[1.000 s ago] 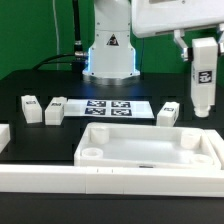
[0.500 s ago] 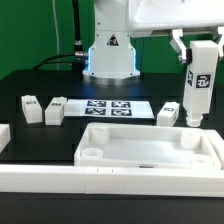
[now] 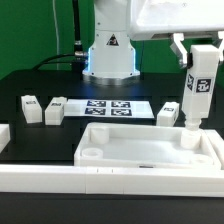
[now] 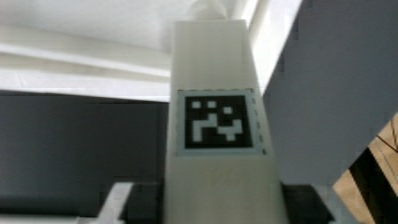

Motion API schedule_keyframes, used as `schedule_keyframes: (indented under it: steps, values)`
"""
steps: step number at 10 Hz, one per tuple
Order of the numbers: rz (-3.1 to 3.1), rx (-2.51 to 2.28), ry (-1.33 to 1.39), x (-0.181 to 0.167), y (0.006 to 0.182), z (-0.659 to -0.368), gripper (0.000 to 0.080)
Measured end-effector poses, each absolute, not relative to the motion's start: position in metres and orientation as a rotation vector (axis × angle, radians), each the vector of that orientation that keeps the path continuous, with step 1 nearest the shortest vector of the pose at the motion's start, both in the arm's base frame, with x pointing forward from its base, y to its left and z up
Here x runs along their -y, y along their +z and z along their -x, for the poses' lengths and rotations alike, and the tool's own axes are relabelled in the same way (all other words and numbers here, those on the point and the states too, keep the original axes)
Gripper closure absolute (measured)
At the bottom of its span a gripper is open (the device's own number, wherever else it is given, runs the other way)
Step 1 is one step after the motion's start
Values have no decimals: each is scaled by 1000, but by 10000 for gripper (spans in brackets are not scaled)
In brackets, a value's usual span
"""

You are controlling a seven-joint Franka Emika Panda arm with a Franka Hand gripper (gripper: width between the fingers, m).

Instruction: Assemble desk

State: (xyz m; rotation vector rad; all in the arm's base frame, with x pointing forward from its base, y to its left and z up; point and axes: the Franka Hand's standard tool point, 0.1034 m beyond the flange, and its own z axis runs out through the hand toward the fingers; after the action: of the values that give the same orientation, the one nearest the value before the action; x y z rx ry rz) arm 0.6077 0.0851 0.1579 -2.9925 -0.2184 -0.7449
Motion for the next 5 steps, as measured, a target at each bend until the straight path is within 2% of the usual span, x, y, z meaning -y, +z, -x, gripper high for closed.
schedule_keyframes:
  steps: [2, 5]
  values:
    - [2998, 362, -792, -80, 159, -633, 509]
    - [2997, 358, -785, -82, 157, -630, 509]
